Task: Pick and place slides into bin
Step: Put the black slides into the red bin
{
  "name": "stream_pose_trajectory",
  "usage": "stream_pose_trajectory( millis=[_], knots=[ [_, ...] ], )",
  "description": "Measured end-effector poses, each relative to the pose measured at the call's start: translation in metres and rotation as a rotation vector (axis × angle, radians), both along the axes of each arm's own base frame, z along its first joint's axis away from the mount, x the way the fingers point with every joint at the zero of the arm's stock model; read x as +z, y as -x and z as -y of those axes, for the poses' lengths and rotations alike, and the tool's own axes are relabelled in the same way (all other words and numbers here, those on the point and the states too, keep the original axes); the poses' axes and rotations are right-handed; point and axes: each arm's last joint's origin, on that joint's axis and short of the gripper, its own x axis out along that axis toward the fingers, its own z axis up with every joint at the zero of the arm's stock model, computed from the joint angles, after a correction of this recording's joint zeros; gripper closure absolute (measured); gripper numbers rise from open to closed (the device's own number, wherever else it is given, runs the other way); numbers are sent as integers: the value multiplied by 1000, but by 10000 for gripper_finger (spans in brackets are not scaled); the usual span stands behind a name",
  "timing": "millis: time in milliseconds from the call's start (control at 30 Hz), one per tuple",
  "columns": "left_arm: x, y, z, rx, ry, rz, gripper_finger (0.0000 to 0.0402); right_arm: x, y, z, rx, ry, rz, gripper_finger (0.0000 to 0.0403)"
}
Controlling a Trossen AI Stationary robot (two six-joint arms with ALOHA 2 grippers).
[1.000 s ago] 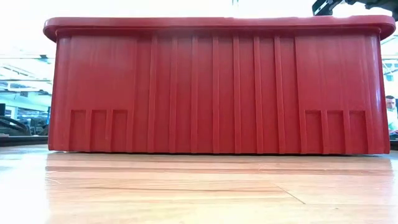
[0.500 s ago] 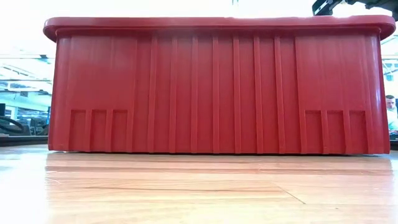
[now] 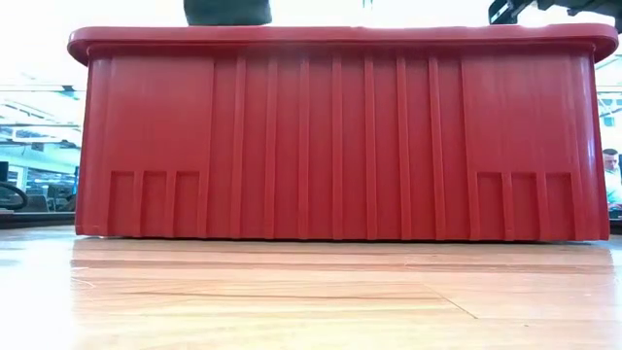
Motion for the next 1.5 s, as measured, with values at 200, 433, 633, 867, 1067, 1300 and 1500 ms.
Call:
stream_pose_trajectory(
  millis=[200,433,633,867,1067,1300,1500],
  knots=[
    [-12,6,-68,-22,-136,-73,401,0,0,5,-168,-5,1,403],
    [-57,3,-125,-139,-95,-196,401,-1,-2,7,-234,-13,-8,403],
    [-107,-5,-145,-247,29,-307,401,-1,-2,8,-282,-21,-8,403],
    [-138,-16,-149,-310,142,-336,401,-1,-2,9,-315,-17,-8,403],
    [-147,-26,-147,-275,229,-325,401,-1,-2,9,-318,-3,-8,403],
    [-169,-41,-148,-214,364,-398,401,-1,-2,9,-317,-1,-8,403],
    [-184,-52,-150,-187,441,-402,401,-1,-2,9,-312,-1,-8,403]
  ],
)
